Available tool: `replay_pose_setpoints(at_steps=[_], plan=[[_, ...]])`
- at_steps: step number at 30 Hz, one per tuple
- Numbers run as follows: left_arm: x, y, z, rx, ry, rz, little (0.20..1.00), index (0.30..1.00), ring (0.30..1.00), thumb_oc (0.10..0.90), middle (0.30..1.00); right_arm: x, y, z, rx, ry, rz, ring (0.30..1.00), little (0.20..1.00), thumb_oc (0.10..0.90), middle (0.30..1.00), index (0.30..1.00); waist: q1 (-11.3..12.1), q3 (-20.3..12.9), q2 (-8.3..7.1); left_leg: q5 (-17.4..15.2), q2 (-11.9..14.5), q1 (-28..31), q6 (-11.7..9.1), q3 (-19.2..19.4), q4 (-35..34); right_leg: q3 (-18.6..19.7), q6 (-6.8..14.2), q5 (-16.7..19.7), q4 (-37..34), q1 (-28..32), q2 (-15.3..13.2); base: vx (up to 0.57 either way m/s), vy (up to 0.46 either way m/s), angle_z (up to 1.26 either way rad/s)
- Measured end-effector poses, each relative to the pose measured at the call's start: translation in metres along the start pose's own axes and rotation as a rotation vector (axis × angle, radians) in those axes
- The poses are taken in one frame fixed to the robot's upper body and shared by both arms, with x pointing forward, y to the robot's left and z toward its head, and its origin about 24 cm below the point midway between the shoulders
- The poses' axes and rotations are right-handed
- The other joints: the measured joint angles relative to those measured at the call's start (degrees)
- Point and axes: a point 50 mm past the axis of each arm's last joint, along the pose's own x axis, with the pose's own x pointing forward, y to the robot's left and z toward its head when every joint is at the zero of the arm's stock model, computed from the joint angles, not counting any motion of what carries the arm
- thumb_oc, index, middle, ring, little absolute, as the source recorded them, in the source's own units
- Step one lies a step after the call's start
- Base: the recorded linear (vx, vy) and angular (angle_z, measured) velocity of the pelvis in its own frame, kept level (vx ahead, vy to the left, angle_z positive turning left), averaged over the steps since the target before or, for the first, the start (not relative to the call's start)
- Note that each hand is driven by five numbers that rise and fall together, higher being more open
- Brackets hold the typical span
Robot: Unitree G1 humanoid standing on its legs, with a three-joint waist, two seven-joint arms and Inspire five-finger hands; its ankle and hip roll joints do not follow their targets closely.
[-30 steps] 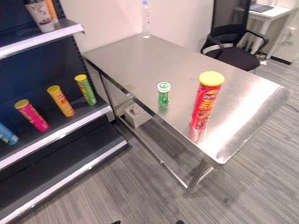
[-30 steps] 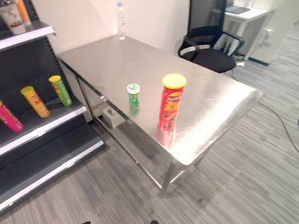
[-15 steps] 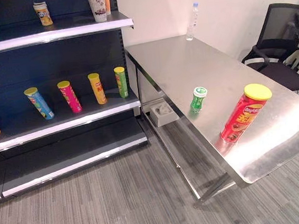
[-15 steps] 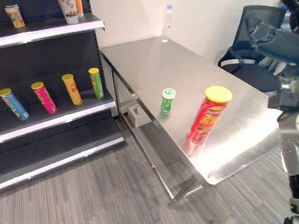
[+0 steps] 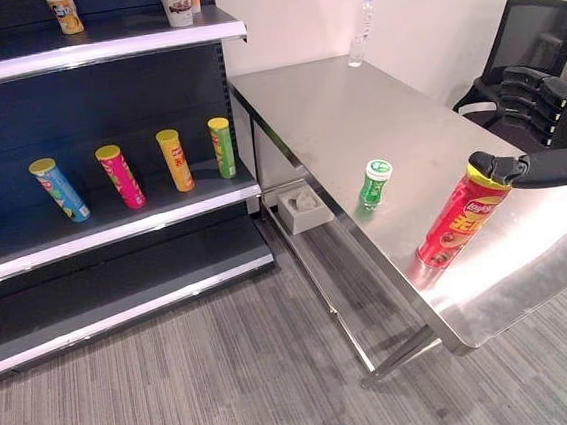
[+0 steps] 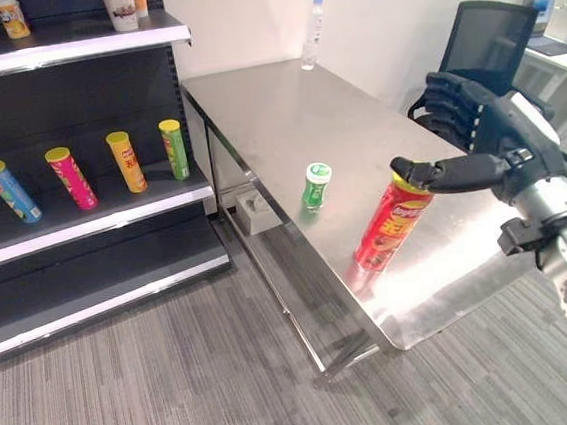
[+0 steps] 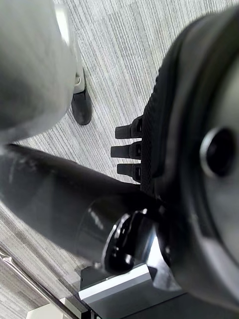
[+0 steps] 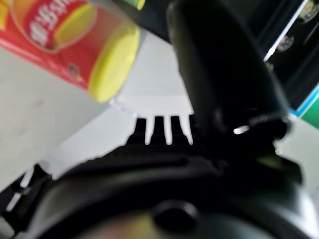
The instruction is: Put the goods on the table back onto the shelves and tidy them up.
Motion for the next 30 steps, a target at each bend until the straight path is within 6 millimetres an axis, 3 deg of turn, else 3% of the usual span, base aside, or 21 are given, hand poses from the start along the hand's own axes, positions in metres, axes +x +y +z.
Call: replay_pose_setpoints(at_steps=[7,11,15,30], plan=[[0.000,-0.002,0.001,-0.001,-0.005,-0.016,0.900,0.900,0.900,0.800,0.900,-0.004,-0.006,0.000,0.016,0.000,-0.025,0.900,0.900,0.800,0.900,0.900,0.2,0.0,0.41,0.2,0.0,0.0,0.3,0.1,0.0,0.3,-0.2,0.0,0.0,-0.4,0.1,0.00,0.000,0.00],[0.000,-0.001,0.002,-0.001,-0.009,-0.016,0.900,0.900,0.900,0.800,0.900,-0.011,-0.003,-0.012,0.025,0.077,-0.005,0.900,0.900,0.800,0.900,0.900,0.2,0.1,0.26,0.2,0.0,0.0,0.3,0.3,0.0,0.5,-0.2,0.0,0.0,-0.5,0.1,0.00,0.001,-0.02],[0.000,-0.001,0.001,0.001,-0.008,-0.018,0.900,0.900,0.900,0.800,0.900,-0.010,0.005,-0.011,0.049,0.081,0.081,0.900,0.900,0.800,0.900,0.900,0.3,0.2,0.15,-0.2,0.1,-0.2,-0.1,0.6,0.0,0.9,-0.1,0.0,0.0,-0.6,0.2,0.01,0.004,-0.07],[0.000,-0.001,0.002,0.001,-0.008,-0.018,0.900,0.900,0.900,0.800,0.900,-0.011,0.005,-0.013,0.054,0.101,0.085,0.900,0.900,0.800,0.900,0.900,0.3,0.2,0.06,-0.1,0.0,0.0,0.2,0.6,0.0,0.9,-0.2,0.0,0.0,-0.6,0.1,0.00,0.000,0.00]])
